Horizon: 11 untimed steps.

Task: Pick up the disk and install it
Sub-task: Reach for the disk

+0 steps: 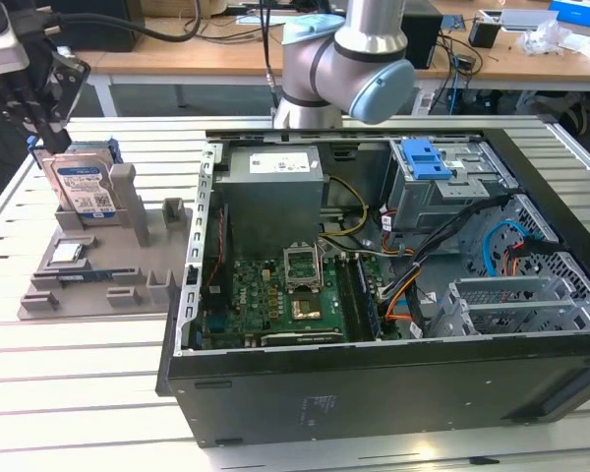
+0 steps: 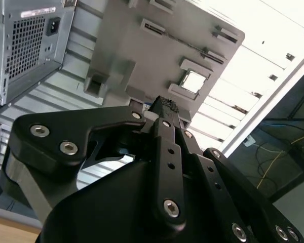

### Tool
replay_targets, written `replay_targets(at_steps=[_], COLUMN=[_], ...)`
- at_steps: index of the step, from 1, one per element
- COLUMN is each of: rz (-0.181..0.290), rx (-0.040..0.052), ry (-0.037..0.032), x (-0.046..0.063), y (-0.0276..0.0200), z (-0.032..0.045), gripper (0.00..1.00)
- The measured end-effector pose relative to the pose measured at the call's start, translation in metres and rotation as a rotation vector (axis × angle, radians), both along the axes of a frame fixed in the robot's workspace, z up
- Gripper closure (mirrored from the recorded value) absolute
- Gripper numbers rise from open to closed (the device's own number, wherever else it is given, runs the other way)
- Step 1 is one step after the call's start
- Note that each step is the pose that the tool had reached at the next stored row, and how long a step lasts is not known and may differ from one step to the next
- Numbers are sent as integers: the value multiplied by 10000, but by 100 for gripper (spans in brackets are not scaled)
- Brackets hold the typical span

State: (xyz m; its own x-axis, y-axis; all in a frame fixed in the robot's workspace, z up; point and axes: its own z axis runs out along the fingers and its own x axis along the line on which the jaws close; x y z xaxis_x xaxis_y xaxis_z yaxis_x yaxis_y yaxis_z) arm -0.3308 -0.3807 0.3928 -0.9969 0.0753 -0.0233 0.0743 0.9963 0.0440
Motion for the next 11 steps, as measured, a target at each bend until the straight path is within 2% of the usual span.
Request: replay_targets(at_steps=[3,5,11], rz=[2,1,2], rx=[-8,-16,-26], ry=[-1,-1,-1], x=[-79,-153,-298], y=[62,156,313], z=[-2,-6,-18], gripper=[90,90,90])
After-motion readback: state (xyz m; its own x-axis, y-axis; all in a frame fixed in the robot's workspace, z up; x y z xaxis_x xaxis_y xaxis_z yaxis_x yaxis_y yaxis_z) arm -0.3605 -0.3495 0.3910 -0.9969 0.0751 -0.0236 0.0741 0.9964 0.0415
